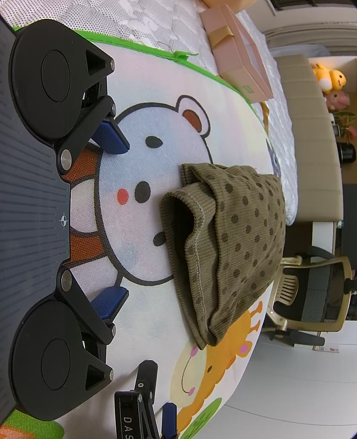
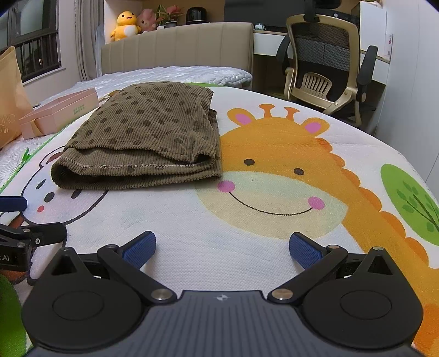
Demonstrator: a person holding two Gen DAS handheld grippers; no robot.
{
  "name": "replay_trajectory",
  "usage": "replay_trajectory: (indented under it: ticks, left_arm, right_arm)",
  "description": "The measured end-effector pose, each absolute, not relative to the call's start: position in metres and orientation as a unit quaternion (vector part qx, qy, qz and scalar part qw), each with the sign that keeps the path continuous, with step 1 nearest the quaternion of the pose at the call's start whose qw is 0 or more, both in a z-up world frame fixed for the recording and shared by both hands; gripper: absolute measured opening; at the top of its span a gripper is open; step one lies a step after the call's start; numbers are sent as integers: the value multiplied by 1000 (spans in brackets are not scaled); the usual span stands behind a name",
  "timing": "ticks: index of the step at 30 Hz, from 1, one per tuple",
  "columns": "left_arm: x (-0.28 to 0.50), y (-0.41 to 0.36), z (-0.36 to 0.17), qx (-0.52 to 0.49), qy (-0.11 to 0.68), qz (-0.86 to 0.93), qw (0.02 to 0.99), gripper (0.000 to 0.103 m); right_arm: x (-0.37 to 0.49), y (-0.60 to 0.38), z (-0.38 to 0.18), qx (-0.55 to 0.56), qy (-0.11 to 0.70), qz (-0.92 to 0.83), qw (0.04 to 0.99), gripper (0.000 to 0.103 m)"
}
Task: Fold clothes
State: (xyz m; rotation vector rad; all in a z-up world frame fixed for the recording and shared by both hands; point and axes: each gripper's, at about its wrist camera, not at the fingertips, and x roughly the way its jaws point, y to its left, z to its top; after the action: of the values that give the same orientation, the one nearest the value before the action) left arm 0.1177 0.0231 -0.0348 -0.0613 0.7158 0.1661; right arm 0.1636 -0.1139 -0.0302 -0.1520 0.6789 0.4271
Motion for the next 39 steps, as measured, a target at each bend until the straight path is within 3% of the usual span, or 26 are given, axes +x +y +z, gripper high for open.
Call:
replay_trajectory:
  ticks: [39]
  left_arm:
    - [117,23,-35,-30,348,83,933,103]
  right_arm:
    - [163,-114,-30,-73,330,207,918,103]
